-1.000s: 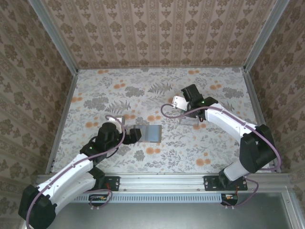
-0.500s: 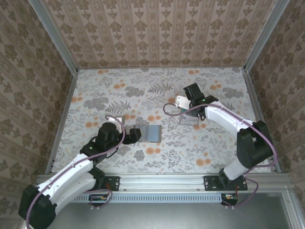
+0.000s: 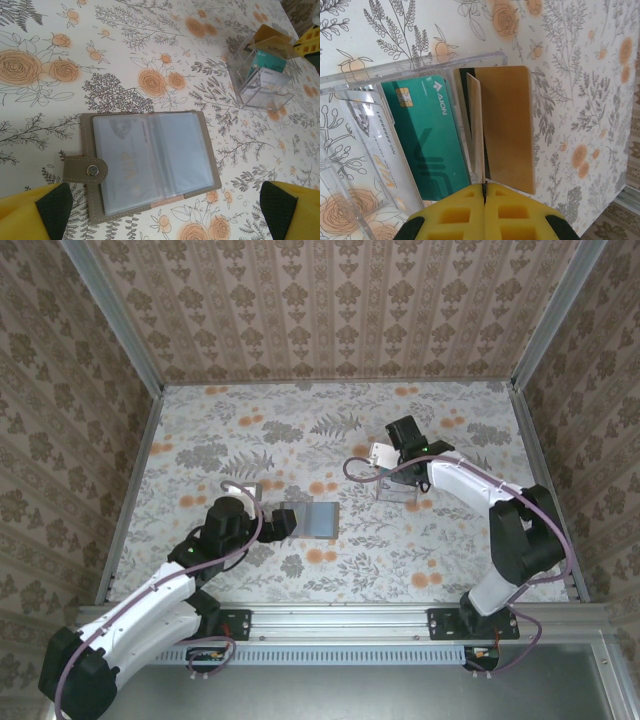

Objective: Take the credit cards out of the card holder

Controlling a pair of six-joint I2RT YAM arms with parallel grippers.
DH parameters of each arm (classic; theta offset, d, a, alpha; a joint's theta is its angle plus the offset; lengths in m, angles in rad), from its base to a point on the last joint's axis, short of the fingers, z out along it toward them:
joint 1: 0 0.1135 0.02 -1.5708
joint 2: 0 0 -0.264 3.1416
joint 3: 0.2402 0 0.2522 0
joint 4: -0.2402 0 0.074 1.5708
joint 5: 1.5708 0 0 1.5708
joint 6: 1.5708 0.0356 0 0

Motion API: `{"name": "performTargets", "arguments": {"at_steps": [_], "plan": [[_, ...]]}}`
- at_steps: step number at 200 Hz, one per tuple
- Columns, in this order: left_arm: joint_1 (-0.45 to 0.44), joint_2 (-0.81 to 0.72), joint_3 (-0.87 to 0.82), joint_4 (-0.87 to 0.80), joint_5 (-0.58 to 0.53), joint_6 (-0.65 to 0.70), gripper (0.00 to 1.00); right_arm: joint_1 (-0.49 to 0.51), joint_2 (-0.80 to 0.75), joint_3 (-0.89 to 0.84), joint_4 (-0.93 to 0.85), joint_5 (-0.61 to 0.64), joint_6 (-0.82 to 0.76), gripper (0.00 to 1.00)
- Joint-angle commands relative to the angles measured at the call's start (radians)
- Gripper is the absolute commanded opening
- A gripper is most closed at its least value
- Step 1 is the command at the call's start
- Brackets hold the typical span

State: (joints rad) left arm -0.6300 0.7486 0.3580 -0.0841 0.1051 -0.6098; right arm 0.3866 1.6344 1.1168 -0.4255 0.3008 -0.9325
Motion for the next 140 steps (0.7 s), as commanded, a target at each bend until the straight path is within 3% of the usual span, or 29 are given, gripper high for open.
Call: {"name": "performTargets", "arguments": {"at_steps": [1, 31, 44, 101, 140], "plan": [[-0.005, -0.009, -0.011, -0.029, -0.013, -0.011, 1.00, -0.003, 0.019, 0.021, 0.002, -0.006, 0.007, 0.00], [-0.005, -0.006, -0.013, -0.026, -0.011, -0.012, 1.00, -0.003, 0.042, 0.018, 0.067, 0.028, 0.017, 0.09], [-0.005, -0.006, -0.013, -0.026, -0.013, -0.011, 1.00, -0.004, 0.064, 0.029, 0.082, 0.044, 0.019, 0.21], [0.000, -0.005, -0.013, -0.029, -0.015, -0.009, 1.00, -0.005, 0.127, 0.097, 0.123, 0.118, 0.049, 0.22], [0.003, 0.004, -0.013, -0.025, -0.012, -0.009, 1.00, -0.029, 0.122, 0.123, 0.160, 0.160, 0.090, 0.29]]}}
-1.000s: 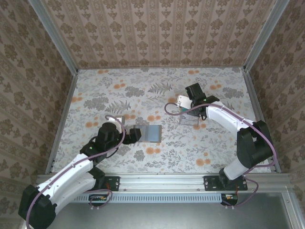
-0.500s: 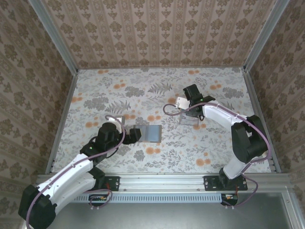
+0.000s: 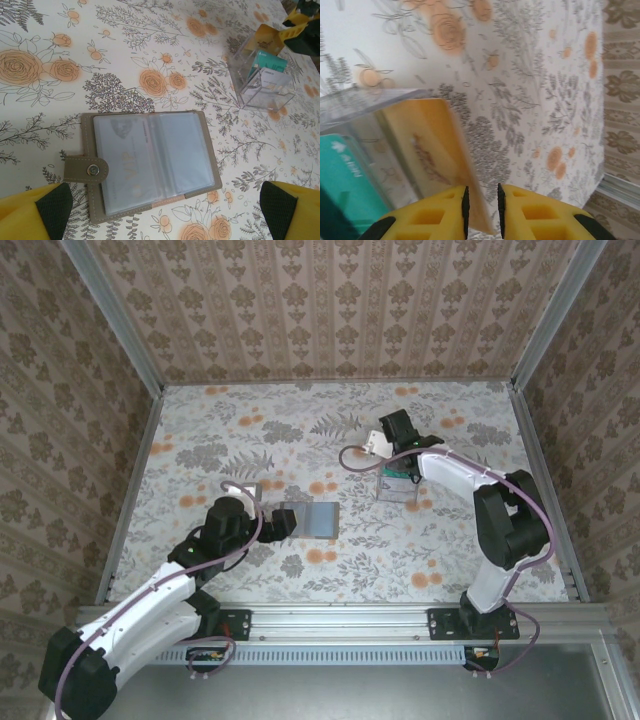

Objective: Take the credit cards out of the card holder

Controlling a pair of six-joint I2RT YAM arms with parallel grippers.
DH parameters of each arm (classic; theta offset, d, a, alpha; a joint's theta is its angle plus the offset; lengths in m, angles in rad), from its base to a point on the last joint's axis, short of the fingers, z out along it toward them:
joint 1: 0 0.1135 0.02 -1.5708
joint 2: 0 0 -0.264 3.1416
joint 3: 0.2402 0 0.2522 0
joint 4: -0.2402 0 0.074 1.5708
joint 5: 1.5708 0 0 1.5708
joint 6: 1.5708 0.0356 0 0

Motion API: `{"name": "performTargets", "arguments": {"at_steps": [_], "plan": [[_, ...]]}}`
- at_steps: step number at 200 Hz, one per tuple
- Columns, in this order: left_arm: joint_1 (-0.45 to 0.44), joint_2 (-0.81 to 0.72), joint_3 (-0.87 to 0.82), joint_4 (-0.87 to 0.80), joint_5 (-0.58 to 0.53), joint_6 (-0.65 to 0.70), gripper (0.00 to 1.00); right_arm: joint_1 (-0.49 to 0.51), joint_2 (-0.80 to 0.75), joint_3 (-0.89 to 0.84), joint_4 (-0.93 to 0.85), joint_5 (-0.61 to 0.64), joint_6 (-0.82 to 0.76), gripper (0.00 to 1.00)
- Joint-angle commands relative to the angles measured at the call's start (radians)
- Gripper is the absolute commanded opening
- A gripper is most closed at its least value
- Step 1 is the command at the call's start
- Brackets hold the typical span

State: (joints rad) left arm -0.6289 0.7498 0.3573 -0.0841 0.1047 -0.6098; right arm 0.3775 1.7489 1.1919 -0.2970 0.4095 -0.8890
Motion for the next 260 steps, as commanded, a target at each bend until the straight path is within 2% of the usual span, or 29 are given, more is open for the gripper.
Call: {"name": "performTargets", "arguments": {"at_steps": [1, 40, 79, 110, 131, 158, 182, 205, 224, 242, 260], "plan": [[0.001, 0.003, -0.012, -0.025, -0.011, -0.008, 1.00, -0.021, 0.006, 0.047, 0.033, 0.049, 0.048, 0.29], [0.007, 0.019, -0.011, -0.021, -0.010, -0.012, 1.00, -0.020, -0.102, 0.020, 0.062, 0.014, 0.118, 0.30], [0.014, 0.063, -0.012, 0.005, 0.001, -0.019, 0.99, -0.003, -0.221, 0.021, 0.011, -0.121, 0.351, 0.36], [0.020, 0.125, -0.008, 0.031, 0.012, -0.016, 0.99, 0.044, -0.273, 0.036, -0.022, -0.172, 0.505, 0.36], [0.020, 0.156, -0.008, 0.058, 0.022, -0.010, 0.98, 0.087, -0.305, 0.038, -0.045, -0.211, 0.665, 0.37], [0.020, 0.188, -0.012, 0.090, 0.034, 0.000, 0.94, 0.156, -0.335, -0.008, -0.055, -0.234, 0.901, 0.37], [0.021, 0.227, -0.011, 0.086, 0.005, -0.010, 0.91, 0.233, -0.352, -0.098, -0.032, -0.236, 1.052, 0.36], [0.016, 0.267, 0.000, 0.100, 0.021, -0.023, 0.87, 0.298, -0.389, -0.200, 0.012, -0.234, 1.194, 0.35], [0.005, 0.285, 0.010, 0.103, 0.018, -0.033, 0.84, 0.342, -0.385, -0.289, 0.081, -0.270, 1.318, 0.32], [-0.011, 0.296, 0.018, 0.104, 0.006, -0.042, 0.77, 0.388, -0.365, -0.355, 0.148, -0.282, 1.403, 0.28], [-0.027, 0.312, 0.030, 0.104, -0.008, -0.046, 0.71, 0.426, -0.288, -0.387, 0.213, -0.317, 1.455, 0.22]]}}
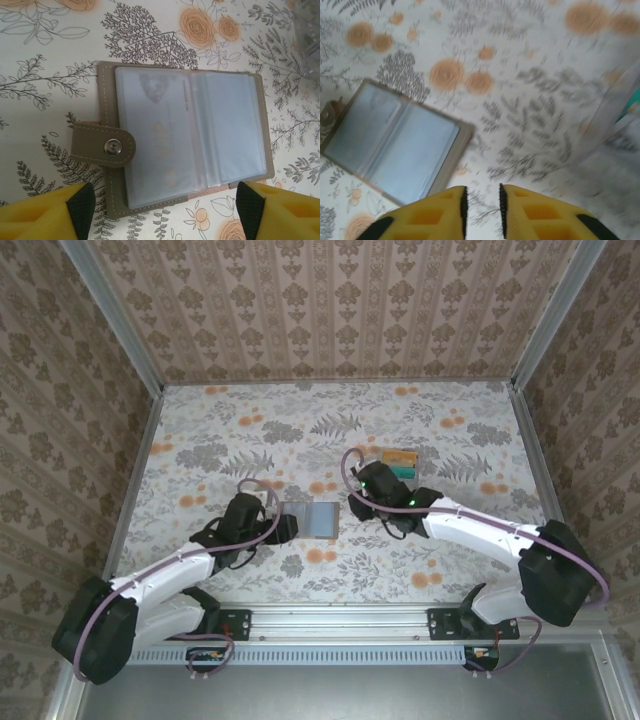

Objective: Take the credit cards out of the card holder

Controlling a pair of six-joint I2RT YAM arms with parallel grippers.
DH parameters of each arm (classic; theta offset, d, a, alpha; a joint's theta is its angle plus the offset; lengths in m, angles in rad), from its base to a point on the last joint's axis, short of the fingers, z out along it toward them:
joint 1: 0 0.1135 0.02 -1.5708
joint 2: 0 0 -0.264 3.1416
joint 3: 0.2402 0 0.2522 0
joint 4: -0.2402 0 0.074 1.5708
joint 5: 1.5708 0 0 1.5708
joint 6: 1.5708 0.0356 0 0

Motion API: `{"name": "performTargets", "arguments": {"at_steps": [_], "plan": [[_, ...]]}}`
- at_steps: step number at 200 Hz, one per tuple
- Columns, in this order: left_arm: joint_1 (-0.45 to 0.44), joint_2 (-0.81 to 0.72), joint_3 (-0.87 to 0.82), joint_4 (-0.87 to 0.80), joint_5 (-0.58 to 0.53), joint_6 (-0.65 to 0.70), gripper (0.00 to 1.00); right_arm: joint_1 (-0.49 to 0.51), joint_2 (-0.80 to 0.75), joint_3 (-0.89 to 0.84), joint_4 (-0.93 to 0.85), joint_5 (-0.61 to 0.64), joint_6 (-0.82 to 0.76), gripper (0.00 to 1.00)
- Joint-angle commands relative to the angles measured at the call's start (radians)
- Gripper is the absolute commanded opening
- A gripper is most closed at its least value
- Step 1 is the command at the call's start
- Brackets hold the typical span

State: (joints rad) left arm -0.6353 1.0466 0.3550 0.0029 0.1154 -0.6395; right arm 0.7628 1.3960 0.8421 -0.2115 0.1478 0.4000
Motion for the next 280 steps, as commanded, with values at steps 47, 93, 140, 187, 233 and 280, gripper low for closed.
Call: {"name": "performTargets", "arguments": {"at_steps": [47, 93, 140, 187, 233, 280], "plan": [[-0.046, 0.070, 0.054, 0.023, -0.040, -0.020, 0.68, 0.082, 0.229, -0.007, 0.181, -0.085, 0.233, 0.08], [-0.049, 0.107, 0.078, 0.021, -0.039, -0.014, 0.70, 0.084, 0.294, 0.033, 0.135, -0.051, 0.232, 0.07], [-0.050, 0.131, 0.084, 0.027, -0.046, -0.017, 0.71, 0.082, 0.357, 0.067, 0.131, -0.057, 0.226, 0.07], [-0.050, 0.149, 0.087, 0.030, -0.039, -0.011, 0.69, 0.076, 0.399, 0.091, 0.103, -0.038, 0.215, 0.07], [-0.049, 0.184, 0.096, 0.031, -0.052, -0.021, 0.66, 0.075, 0.394, 0.089, 0.102, -0.040, 0.209, 0.07], [-0.048, 0.231, 0.101, 0.057, -0.023, -0.022, 0.65, 0.076, 0.389, 0.092, 0.104, -0.052, 0.212, 0.07]]}}
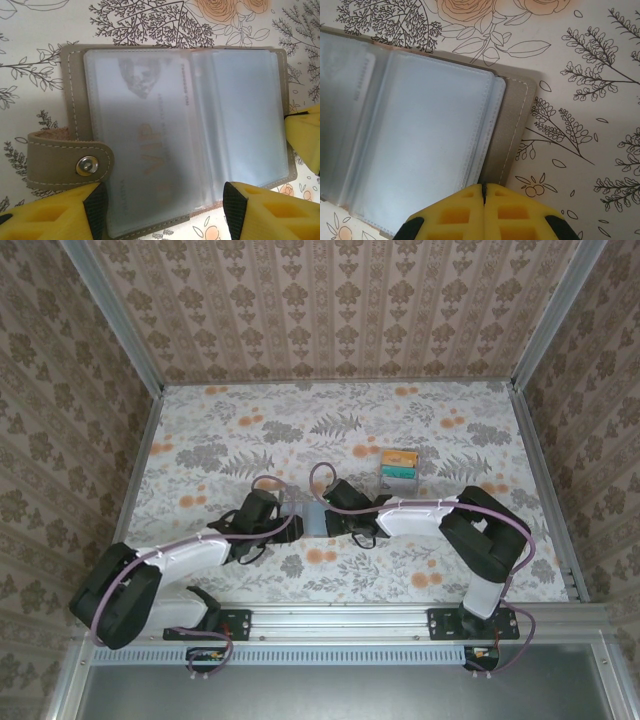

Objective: Take the credit cards out of the card holder

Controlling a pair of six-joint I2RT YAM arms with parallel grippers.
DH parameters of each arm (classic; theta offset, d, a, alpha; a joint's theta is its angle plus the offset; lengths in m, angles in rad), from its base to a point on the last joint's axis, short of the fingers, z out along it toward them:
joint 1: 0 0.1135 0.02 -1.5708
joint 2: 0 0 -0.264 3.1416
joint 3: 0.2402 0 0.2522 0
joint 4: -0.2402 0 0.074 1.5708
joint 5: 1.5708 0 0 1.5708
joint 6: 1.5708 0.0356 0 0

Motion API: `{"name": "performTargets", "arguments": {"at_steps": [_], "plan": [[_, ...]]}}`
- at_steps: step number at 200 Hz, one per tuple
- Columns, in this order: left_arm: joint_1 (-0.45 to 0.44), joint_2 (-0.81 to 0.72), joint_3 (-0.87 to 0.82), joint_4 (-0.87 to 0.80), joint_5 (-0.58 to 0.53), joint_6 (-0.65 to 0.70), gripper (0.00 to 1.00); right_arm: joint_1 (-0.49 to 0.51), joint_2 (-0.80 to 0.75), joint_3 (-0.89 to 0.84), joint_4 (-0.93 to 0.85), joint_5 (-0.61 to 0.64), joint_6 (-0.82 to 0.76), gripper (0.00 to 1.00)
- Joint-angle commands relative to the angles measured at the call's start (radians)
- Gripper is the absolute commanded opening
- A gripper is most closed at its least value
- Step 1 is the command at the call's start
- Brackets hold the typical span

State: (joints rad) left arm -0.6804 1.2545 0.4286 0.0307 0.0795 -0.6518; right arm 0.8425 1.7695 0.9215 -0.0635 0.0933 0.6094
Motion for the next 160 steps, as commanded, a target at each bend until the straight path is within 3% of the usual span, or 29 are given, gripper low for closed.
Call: {"name": "performTargets", "arguments": {"at_steps": [1, 90, 160], "plan": [[-0.003, 0.024, 0.027, 0.031, 0.014, -0.010, 0.65, -0.005, 0.016, 0.013, -0.044, 0.002, 0.003, 0.07], [-0.037, 0.067, 0.051, 0.112, 0.089, -0.029, 0.65, -0.003, 0.031, 0.021, -0.037, -0.017, 0.007, 0.08], [-0.055, 0.063, 0.078, 0.114, 0.097, -0.022, 0.71, -0.005, 0.033, 0.023, -0.035, -0.017, 0.011, 0.08]]}}
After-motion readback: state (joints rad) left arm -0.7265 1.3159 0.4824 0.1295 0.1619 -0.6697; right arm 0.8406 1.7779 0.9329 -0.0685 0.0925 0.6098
